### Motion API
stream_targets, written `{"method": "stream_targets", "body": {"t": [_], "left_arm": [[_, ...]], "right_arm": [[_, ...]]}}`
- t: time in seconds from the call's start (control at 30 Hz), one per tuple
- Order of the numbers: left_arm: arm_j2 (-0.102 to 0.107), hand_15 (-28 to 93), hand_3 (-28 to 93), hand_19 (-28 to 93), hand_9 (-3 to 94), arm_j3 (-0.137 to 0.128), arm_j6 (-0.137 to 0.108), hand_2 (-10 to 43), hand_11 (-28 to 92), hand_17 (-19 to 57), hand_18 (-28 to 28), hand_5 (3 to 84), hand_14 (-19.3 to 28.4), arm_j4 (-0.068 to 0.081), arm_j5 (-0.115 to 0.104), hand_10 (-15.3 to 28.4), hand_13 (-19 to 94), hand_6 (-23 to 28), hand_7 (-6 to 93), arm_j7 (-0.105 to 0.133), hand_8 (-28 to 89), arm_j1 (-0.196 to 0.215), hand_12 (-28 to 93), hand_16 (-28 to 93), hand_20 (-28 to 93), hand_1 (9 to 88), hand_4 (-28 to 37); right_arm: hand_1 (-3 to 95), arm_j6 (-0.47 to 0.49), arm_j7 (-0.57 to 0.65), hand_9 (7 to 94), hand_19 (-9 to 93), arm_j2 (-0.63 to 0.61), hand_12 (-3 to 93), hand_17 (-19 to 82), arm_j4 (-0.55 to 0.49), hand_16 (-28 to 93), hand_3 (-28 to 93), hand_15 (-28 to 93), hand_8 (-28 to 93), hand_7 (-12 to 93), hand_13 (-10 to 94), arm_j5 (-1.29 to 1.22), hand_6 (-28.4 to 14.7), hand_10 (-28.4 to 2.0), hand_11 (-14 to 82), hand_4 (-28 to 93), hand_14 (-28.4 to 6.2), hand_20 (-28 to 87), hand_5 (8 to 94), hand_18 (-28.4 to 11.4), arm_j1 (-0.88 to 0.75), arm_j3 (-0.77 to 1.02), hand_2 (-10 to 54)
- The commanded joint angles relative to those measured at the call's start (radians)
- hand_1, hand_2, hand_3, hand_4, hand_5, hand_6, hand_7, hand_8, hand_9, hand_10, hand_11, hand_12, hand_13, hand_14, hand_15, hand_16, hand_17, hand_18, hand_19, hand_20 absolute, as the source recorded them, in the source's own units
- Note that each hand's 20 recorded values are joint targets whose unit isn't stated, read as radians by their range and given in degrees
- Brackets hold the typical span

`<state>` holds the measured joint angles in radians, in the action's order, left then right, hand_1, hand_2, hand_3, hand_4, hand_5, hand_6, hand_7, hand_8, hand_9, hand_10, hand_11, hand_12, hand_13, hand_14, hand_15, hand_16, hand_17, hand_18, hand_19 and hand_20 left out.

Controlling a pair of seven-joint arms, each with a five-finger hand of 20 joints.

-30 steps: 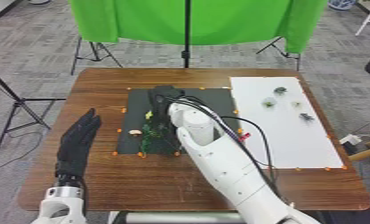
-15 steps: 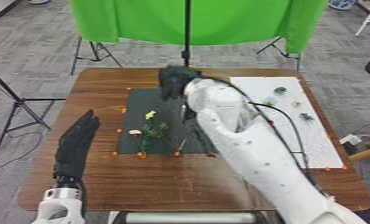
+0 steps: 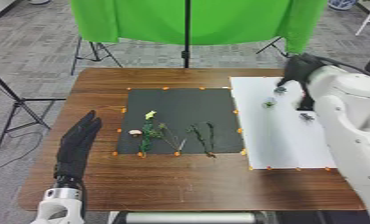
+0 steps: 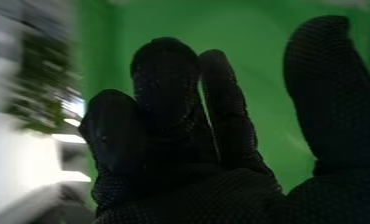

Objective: Arrange flowers

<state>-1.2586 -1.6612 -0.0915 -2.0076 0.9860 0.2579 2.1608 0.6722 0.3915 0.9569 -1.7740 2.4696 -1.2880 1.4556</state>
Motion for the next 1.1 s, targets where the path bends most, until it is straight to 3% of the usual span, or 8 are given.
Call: {"method": "stream_targets", "body": {"t": [0.03,0.5,0.6,0.67,0.73,0.83,1.1], "left_arm": [[-0.01,7,68,1,40.0,-0.001,0.029,-8.9,8,2.9,9.6,41.1,12.0,0.008,0.015,10.4,28,2.5,5.8,-0.018,-6,0.008,14,1,15,22.3,-21.2],[-0.016,8,68,1,40.3,0.006,0.035,-8.4,8,2.9,9.6,41.2,12.1,0.01,0.014,10.5,29,2.4,5.8,-0.032,-6,0.011,14,1,15,22.5,-21.2],[-0.018,8,68,1,40.4,0.005,0.028,-8.4,8,2.9,9.6,41.2,12.1,0.009,0.013,10.5,29,2.5,5.7,-0.031,-6,0.014,14,1,15,22.5,-21.1],[-0.02,8,68,1,40.4,0.004,0.026,-8.4,8,2.9,9.6,41.2,12.1,0.008,0.01,10.5,29,2.5,5.6,-0.028,-6,0.016,14,1,15,22.5,-21.2],[-0.023,8,68,1,40.4,0.004,0.023,-8.3,8,2.9,9.6,41.3,12.1,0.008,0.01,10.5,29,2.5,5.7,-0.028,-6,0.018,14,1,15,22.5,-21.1],[-0.023,8,68,1,40.5,0.004,0.022,-8.2,8,2.9,9.6,41.3,12.2,0.007,0.01,10.6,29,2.5,5.7,-0.027,-6,0.02,14,1,16,22.5,-21.1],[-0.022,8,68,1,40.8,0.005,0.024,-7.9,8,2.9,9.6,41.5,12.4,0.008,0.009,10.7,29,2.5,5.8,-0.031,-6,0.019,14,1,16,22.4,-21.2]], "right_arm": [[35.6,-0.179,0.084,61.9,93,0.0,21.2,54,0.082,32,61,62,-5,8,78,0.09,-3.2,-18.6,10.4,-15,-7.6,56,53.1,-16.1,-0.18,0.091,-9.5],[34.1,-0.297,-0.002,66.5,93,0.052,20.7,57,0.195,31,60,64,-6,10,81,0.125,-3.0,-17.5,12.7,-17,-6.3,57,55.6,-14.9,-0.226,0.079,-9.5],[36.0,-0.409,-0.026,68.0,93,0.051,20.6,58,0.226,31,61,65,-6,11,82,0.161,-2.4,-16.7,13.7,-17,-6.0,58,57.6,-14.6,-0.246,0.065,-9.5],[43.9,-0.473,-0.039,74.8,93,0.05,20.4,60,0.243,31,63,65,-6,14,84,0.19,-1.4,-14.5,17.0,-17,-4.4,59,64.3,-13.4,-0.252,0.057,-9.5],[53.9,-0.553,-0.049,81.1,93,0.042,26.5,63,0.254,32,55,65,6,16,86,0.181,-1.0,-11.8,14.9,-17,-3.4,61,71.6,-12.7,-0.253,0.049,-9.5],[59.5,-0.61,-0.067,88.9,93,0.024,33.7,65,0.241,32,55,65,10,20,89,0.184,0.1,-10.2,12.0,-16,-2.5,62,79.0,-11.9,-0.248,0.048,-9.5],[61.4,-0.72,-0.099,90.7,93,-0.041,35.8,66,0.074,32,56,65,10,20,90,0.108,0.0,-9.7,12.8,-17,-1.6,63,81.3,-11.8,-0.197,-0.004,-9.5]]}}
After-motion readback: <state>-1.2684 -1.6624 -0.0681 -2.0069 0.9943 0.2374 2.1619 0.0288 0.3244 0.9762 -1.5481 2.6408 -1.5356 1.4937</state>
